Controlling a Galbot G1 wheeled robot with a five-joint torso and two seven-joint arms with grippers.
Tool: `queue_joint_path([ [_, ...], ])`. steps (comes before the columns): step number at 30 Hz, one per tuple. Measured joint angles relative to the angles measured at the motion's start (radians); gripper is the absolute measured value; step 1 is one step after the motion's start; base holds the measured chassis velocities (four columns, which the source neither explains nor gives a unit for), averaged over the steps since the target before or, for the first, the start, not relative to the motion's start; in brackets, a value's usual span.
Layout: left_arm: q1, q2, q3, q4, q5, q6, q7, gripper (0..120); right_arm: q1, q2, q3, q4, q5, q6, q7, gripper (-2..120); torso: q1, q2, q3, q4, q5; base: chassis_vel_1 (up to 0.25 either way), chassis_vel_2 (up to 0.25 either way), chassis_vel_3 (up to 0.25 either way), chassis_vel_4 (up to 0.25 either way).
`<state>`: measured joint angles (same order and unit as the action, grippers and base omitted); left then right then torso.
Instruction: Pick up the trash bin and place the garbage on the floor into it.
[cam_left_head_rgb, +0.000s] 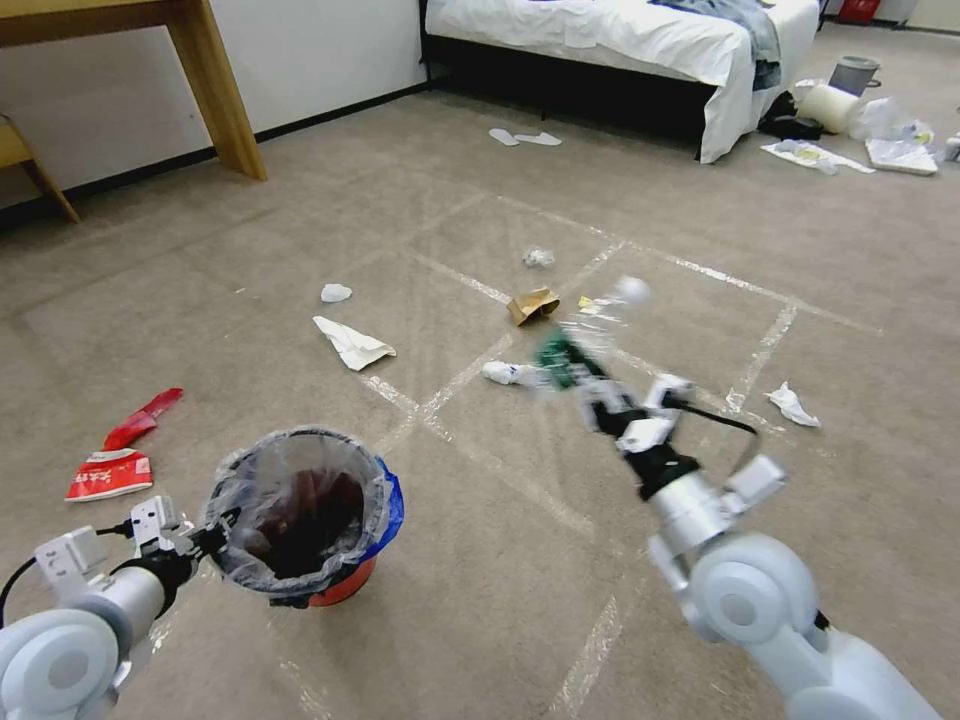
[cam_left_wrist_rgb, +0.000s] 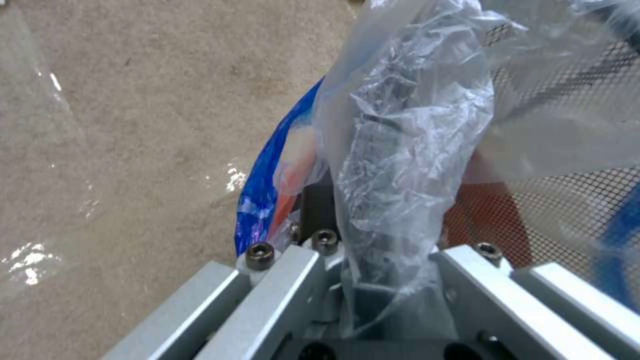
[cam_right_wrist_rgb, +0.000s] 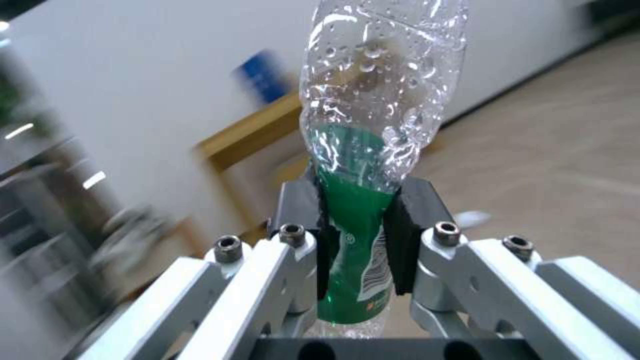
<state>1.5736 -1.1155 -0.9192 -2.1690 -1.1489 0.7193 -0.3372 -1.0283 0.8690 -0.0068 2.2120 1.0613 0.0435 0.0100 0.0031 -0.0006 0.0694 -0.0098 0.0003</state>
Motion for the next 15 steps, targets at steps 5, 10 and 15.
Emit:
queue_joint_path([
  [5,0.004,-0.003,-0.005,-0.016,-0.004,0.003,-0.004,1,0.275,-0.024,-0.298,-0.085,-0.018,0.034,-0.045,16,0.0,0.0,0.0,0.0002,-0.0003,0.0,0.0,0.0,0.0],
  [10,0.011,-0.007,-0.009,-0.025,-0.004,0.004,-0.005,1,0.472,0.012,-0.488,-0.202,-0.065,0.062,-0.056,16,0.0,0.0,0.0,0.0005,-0.0003,0.0,0.0,0.0,0.0],
  [15,0.018,-0.017,-0.015,-0.034,-0.003,0.004,-0.007,1,0.616,0.06,-0.635,-0.319,-0.123,0.07,-0.054,16,0.0,0.0,0.0,0.0002,-0.0004,0.0,0.0,0.0,0.0],
])
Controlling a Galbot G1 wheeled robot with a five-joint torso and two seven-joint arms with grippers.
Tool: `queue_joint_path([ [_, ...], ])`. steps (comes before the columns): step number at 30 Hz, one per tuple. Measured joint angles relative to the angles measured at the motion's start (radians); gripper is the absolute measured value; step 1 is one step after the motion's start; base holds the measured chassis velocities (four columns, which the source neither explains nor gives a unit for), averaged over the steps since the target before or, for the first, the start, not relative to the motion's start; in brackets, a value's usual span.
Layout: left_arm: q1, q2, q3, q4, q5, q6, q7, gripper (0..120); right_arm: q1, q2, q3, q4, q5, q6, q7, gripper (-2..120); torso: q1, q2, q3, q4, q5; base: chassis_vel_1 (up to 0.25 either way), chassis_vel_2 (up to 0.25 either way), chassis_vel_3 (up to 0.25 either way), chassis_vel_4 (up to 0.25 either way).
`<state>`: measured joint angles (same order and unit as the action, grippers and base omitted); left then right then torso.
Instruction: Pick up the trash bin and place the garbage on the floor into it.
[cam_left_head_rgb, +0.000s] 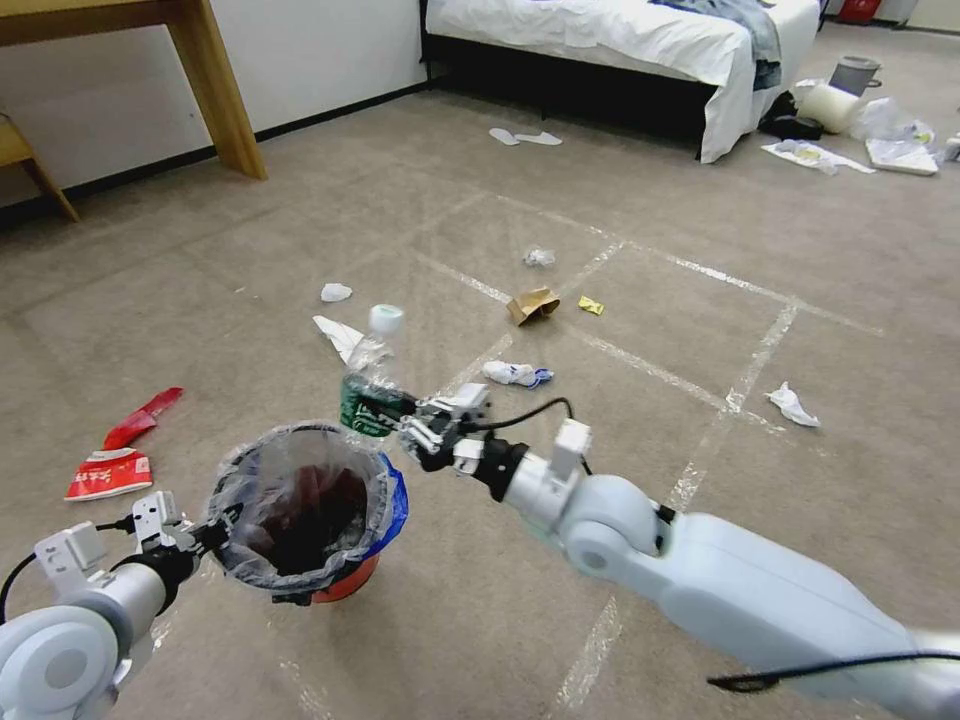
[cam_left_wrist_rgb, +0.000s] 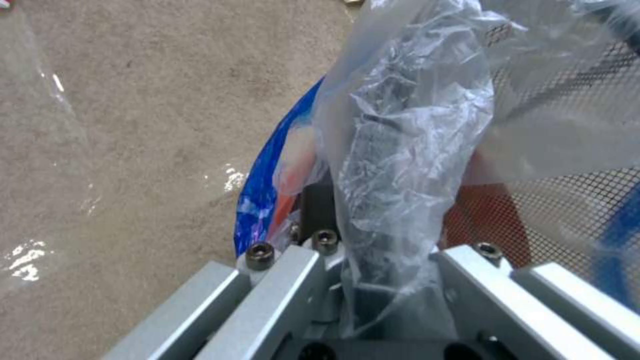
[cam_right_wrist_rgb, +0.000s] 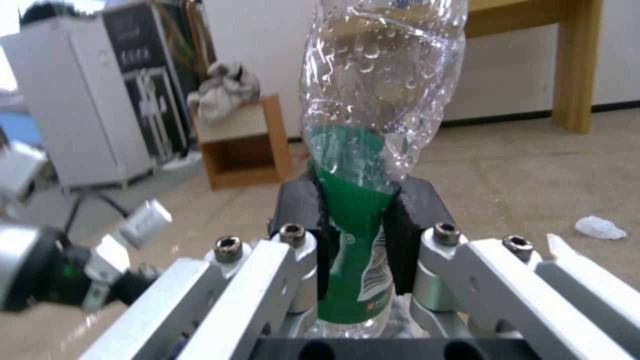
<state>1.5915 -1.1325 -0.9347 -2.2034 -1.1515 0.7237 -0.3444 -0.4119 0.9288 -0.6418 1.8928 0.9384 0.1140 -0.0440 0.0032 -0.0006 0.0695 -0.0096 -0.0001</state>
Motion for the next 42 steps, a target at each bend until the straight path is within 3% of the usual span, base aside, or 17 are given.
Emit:
queue_joint_path([
  [14,-0.004,-0.005,-0.019,-0.004,-0.013,0.0,-0.005,1,0.173,0.1,-0.205,-0.081,-0.05,0.005,0.006,16,0.0,0.0,0.0,-0.0002,-0.0001,0.0,0.0,0.0,0.0],
  [21,0.002,-0.014,-0.028,-0.011,-0.015,0.0,-0.005,1,0.189,0.183,-0.273,-0.166,-0.115,0.019,0.032,16,0.0,0.0,0.0,0.0001,0.0,0.0,0.0,0.0,0.0],
  [25,0.003,-0.017,-0.028,-0.015,-0.015,0.0,-0.005,1,0.186,0.191,-0.279,-0.183,-0.131,0.021,0.034,16,0.0,0.0,0.0,0.0,0.0001,0.0,0.0,0.0,0.0],
  [33,0.004,-0.011,-0.033,-0.015,-0.02,0.0,-0.005,1,0.165,0.182,-0.271,-0.194,-0.142,0.03,0.035,49,0.0,0.0,0.0,-0.0001,0.0002,0.0,0.0,0.0,0.0],
  [41,0.004,-0.013,-0.035,-0.011,-0.021,-0.001,-0.006,1,0.165,0.177,-0.27,-0.187,-0.136,0.031,0.034,73,0.0,0.0,0.0,-0.0001,0.0001,0.0,0.0,0.0,0.0],
  [42,0.005,-0.017,-0.035,-0.011,-0.019,-0.001,-0.006,1,0.165,0.176,-0.271,-0.184,-0.136,0.032,0.034,81,0.0,0.0,0.0,-0.0001,0.0001,0.0,0.0,0.0,0.0],
])
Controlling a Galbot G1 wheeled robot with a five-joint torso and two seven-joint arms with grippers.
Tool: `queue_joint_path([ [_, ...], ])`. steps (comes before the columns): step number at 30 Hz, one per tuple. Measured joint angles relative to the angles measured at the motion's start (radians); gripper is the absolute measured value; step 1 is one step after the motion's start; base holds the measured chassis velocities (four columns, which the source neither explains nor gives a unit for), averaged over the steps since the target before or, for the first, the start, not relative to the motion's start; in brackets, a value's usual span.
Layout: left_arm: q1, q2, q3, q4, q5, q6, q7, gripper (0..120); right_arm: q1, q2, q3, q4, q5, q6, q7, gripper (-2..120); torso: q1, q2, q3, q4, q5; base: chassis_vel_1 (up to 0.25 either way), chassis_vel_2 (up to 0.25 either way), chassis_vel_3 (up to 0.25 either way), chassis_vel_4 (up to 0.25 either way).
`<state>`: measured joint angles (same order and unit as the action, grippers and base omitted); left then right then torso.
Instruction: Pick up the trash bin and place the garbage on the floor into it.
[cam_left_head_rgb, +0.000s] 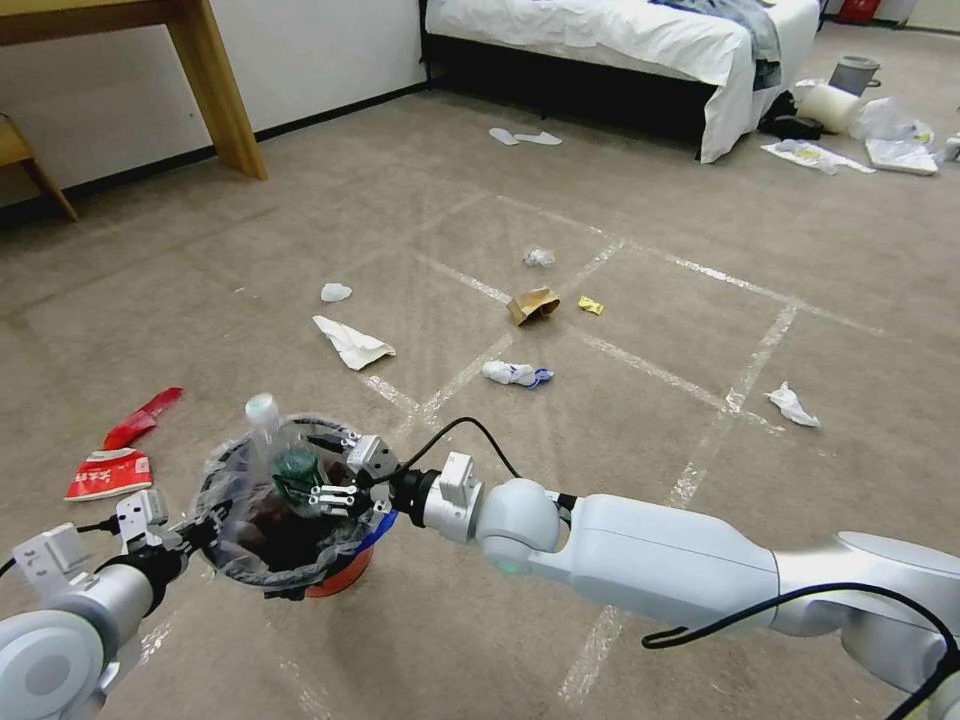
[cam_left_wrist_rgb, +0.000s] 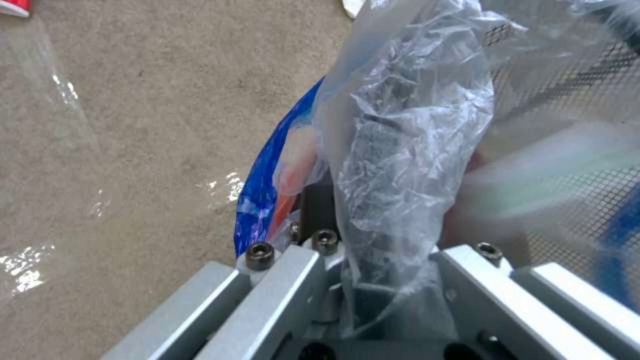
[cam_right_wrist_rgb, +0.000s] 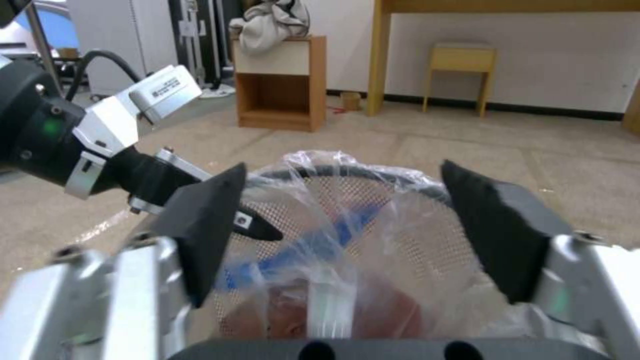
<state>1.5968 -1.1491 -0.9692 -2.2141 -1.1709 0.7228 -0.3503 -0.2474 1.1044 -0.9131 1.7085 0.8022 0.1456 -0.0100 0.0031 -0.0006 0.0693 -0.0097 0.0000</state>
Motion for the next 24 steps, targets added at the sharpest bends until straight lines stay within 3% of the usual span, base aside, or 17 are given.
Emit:
queue_joint_path([
  [4,0.006,-0.005,-0.003,-0.004,0.003,-0.001,0.0,1,-0.006,0.003,0.004,0.004,-0.003,0.002,0.0,96,0.0,0.0,0.0,0.0,0.0,0.0,0.0,0.0,0.0],
  [12,0.016,-0.01,-0.008,-0.011,0.007,-0.001,0.0,1,-0.037,0.011,0.1,0.035,0.02,0.008,0.019,100,0.0,0.0,0.0,0.0004,0.0001,0.0,0.0,0.0,0.0],
  [14,0.019,-0.013,-0.011,-0.016,0.011,-0.002,0.001,1,-0.094,0.007,0.246,0.075,0.054,0.008,0.03,100,0.0,0.0,0.0,0.0003,0.0001,0.0,0.0,0.0,0.0],
  [15,0.019,-0.013,-0.011,-0.016,0.011,-0.002,0.001,1,-0.094,0.007,0.246,0.075,0.054,0.008,0.03,100,0.0,0.0,0.0,0.0003,0.0001,0.0,0.0,0.0,0.0],
  [17,0.024,-0.018,-0.014,-0.017,0.019,-0.004,0.006,1,-0.186,-0.037,0.436,0.123,0.081,0.002,0.033,100,0.0,0.0,0.0,0.0002,0.0002,0.0,0.0,0.0,0.0],
  [18,0.024,-0.018,-0.014,-0.017,0.019,-0.004,0.006,1,-0.186,-0.037,0.436,0.123,0.081,0.002,0.033,100,0.0,0.0,0.0,0.0002,0.0002,0.0,0.0,0.0,0.0],
  [20,0.026,-0.021,-0.016,-0.019,0.023,-0.005,0.008,1,-0.274,-0.095,0.594,0.172,0.079,-0.001,0.023,100,0.0,0.0,0.0,0.0,0.0003,0.0,0.0,0.0,0.0],
  [21,0.026,-0.021,-0.016,-0.019,0.023,-0.005,0.008,1,-0.274,-0.095,0.594,0.172,0.079,-0.001,0.023,100,0.0,0.0,0.0,0.0,0.0003,0.0,0.0,0.0,0.0],
  [23,0.025,-0.028,-0.02,-0.025,0.023,-0.005,0.009,1,-0.403,-0.136,0.773,0.25,0.043,-0.005,0.017,100,0.0,0.0,0.0,-0.0001,0.0006,0.0,0.0,0.0,0.0],
  [24,0.025,-0.028,-0.02,-0.025,0.023,-0.005,0.009,1,-0.403,-0.136,0.773,0.25,0.043,-0.005,0.017,100,0.0,0.0,0.0,-0.0001,0.0006,0.0,0.0,0.0,0.0],
])
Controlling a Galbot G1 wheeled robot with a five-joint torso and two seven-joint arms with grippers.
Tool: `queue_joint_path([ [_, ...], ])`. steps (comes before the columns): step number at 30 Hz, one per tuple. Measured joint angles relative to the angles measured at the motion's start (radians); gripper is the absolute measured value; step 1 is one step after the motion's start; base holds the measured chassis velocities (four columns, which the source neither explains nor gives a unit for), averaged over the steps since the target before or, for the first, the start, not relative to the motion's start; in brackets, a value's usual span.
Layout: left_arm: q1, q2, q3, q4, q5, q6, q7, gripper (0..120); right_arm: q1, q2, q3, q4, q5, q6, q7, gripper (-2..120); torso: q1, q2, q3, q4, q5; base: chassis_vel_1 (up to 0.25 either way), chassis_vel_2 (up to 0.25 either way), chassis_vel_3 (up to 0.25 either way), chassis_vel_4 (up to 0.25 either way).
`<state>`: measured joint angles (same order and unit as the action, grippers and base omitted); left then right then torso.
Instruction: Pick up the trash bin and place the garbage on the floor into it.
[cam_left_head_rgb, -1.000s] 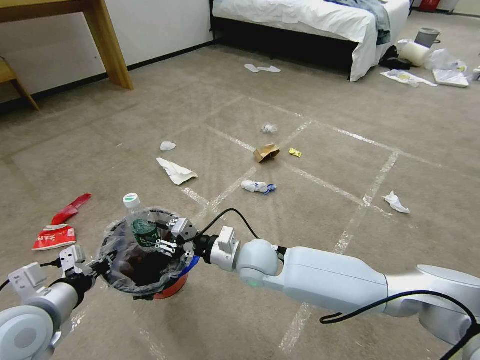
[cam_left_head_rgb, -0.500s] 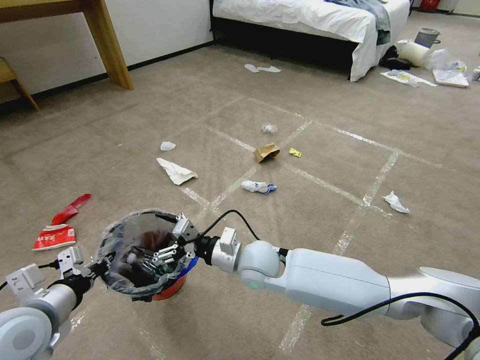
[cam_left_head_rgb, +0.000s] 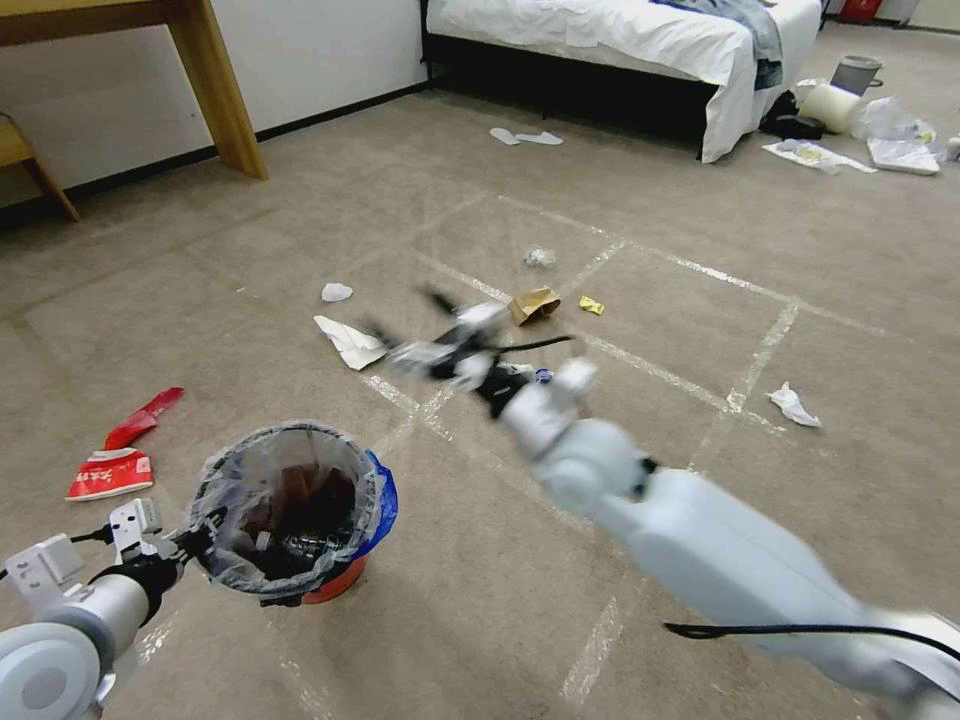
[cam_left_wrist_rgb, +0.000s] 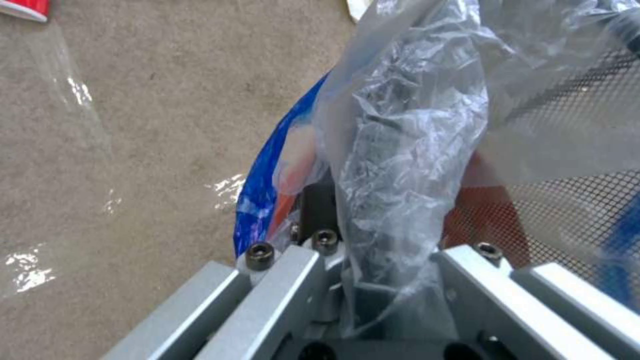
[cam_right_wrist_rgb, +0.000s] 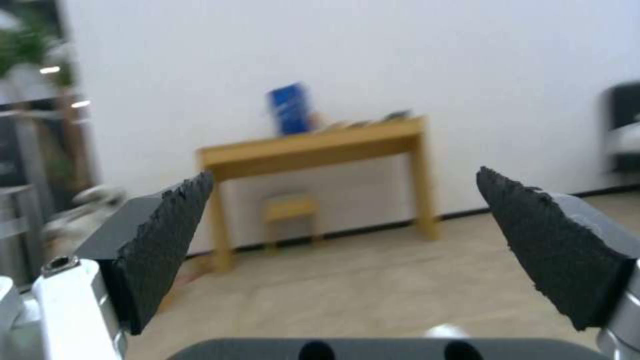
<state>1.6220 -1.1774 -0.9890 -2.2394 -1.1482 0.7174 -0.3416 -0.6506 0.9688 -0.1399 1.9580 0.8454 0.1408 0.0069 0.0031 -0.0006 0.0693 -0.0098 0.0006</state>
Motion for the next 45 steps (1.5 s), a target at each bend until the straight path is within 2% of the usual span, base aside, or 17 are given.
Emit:
queue_joint_path([
  [2,0.01,-0.012,-0.005,-0.015,0.001,0.0,0.001,1,-0.195,-0.022,0.213,0.111,-0.084,0.012,0.009,100,0.0,0.0,0.0,-0.0004,-0.0001,0.0,0.0,0.0,0.0],
  [3,0.01,-0.012,-0.005,-0.015,0.001,0.0,0.001,1,-0.195,-0.022,0.213,0.111,-0.084,0.012,0.009,100,0.0,0.0,0.0,-0.0004,-0.0001,0.0,0.0,0.0,0.0],
  [5,0.022,-0.024,-0.012,-0.029,0.006,0.0,0.002,1,-0.293,-0.022,0.33,0.161,-0.135,0.028,0.014,100,0.0,0.0,0.0,0.0,0.0,0.0,0.0,0.0,0.0],
  [7,0.024,-0.027,-0.014,-0.033,0.007,0.0,0.002,1,-0.33,-0.021,0.376,0.182,-0.156,0.033,0.017,100,0.0,0.0,0.0,0.0,-0.0001,0.0,0.0,0.0,0.0],
  [8,0.03,-0.033,-0.016,-0.045,0.01,0.0,0.002,1,-0.431,-0.015,0.497,0.228,-0.21,0.047,0.022,100,0.0,0.0,0.0,0.0002,-0.0002,0.0,0.0,0.0,0.0],
  [11,0.031,-0.036,-0.016,-0.049,0.01,0.0,0.002,1,-0.493,-0.004,0.56,0.249,-0.238,0.064,0.022,100,0.0,0.0,0.0,0.0002,-0.0003,0.0,0.0,0.0,0.0],
  [14,0.038,-0.045,-0.017,-0.056,0.016,-0.001,0.005,1,-0.679,0.048,0.717,0.31,-0.295,0.085,0.035,100,0.0,0.0,0.0,-0.0001,-0.0005,0.0,0.0,0.0,0.0],
  [15,0.038,-0.045,-0.017,-0.056,0.016,-0.001,0.005,1,-0.679,0.048,0.717,0.31,-0.295,0.085,0.035,100,0.0,0.0,0.0,-0.0001,-0.0005,0.0,0.0,0.0,0.0],
  [17,0.042,-0.051,-0.025,-0.058,0.022,-0.003,0.009,1,-0.775,0.119,0.787,0.334,-0.354,0.102,0.05,100,0.0,0.0,0.0,0.0,-0.0005,0.0,0.0,0.0,0.0],
  [18,0.042,-0.051,-0.025,-0.058,0.022,-0.003,0.009,1,-0.775,0.119,0.787,0.334,-0.354,0.102,0.05,100,0.0,0.0,0.0,0.0,-0.0005,0.0,0.0,0.0,0.0],
  [21,0.043,-0.054,-0.04,-0.061,0.022,-0.004,0.012,1,-0.828,0.197,0.808,0.34,-0.398,0.115,0.072,100,0.0,0.0,0.0,0.0001,-0.0004,0.0,0.0,0.0,0.0],
  [25,0.054,-0.045,-0.051,-0.061,0.02,-0.004,0.012,1,-0.86,0.246,0.813,0.333,-0.461,0.146,0.078,100,0.0,0.0,0.0,0.0003,-0.0005,0.0,0.0,0.0,0.0],
  [45,0.056,-0.024,-0.073,-0.022,0.011,-0.003,0.013,1,-0.89,0.295,0.846,0.28,-0.544,0.23,0.05,100,0.0,0.0,0.0,0.0002,-0.0006,0.0,0.0,0.0,0.0],
])
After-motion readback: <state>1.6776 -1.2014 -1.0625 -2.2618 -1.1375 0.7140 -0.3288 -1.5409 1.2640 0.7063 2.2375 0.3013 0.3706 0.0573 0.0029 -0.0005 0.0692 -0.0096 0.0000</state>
